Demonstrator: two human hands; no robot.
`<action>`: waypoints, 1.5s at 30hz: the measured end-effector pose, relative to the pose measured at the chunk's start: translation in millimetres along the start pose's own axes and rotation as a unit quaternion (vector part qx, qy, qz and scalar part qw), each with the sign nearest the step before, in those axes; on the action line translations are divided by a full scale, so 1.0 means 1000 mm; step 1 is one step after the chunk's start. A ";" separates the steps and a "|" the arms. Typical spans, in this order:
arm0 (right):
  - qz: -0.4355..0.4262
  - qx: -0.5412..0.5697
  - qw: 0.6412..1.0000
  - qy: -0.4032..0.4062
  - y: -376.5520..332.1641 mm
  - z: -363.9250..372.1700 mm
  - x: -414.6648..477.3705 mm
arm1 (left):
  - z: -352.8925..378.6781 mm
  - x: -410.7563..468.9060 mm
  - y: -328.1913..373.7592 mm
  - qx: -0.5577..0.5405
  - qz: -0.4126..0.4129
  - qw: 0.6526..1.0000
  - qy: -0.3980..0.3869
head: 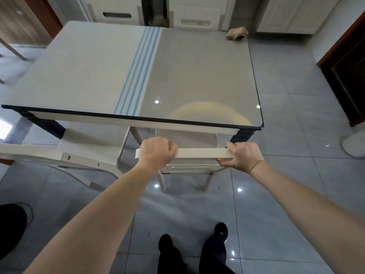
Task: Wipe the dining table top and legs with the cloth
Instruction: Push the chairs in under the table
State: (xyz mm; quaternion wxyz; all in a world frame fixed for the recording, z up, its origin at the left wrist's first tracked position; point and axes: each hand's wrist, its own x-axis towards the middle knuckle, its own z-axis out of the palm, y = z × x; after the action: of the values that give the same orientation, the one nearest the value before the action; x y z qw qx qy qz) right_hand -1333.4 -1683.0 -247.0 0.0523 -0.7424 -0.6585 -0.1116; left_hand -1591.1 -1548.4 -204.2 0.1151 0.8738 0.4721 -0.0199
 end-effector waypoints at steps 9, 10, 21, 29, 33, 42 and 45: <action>0.008 0.024 0.999 0.026 -0.020 0.012 0.020 | -0.011 0.024 -0.025 -0.008 -0.008 1.000 0.007; 0.012 0.020 0.999 0.028 -0.021 0.013 0.024 | -0.011 0.029 -0.027 -0.006 -0.010 1.000 0.010; -0.014 0.019 0.998 0.057 0.006 0.019 0.058 | -0.008 0.065 -0.018 -0.011 -0.010 0.999 0.046; 0.002 0.015 0.998 0.067 -0.002 0.030 0.080 | -0.008 0.097 -0.041 0.006 0.018 0.998 0.053; 0.001 0.028 0.997 0.071 -0.004 0.031 0.092 | -0.013 0.110 -0.047 -0.004 0.011 0.998 0.057; 0.008 0.006 0.997 0.072 -0.002 0.036 0.095 | -0.012 0.114 -0.050 -0.011 0.028 0.998 0.049; 0.010 0.018 0.998 0.064 -0.003 0.035 0.093 | -0.010 0.113 -0.050 -0.013 0.024 0.998 0.053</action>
State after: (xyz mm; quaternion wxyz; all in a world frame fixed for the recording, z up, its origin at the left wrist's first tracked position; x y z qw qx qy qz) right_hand -1323.0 -1584.4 -259.3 0.1087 -0.7392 -0.6484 -0.1462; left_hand -1570.8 -1427.4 -219.2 0.1016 0.8832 0.4565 0.0347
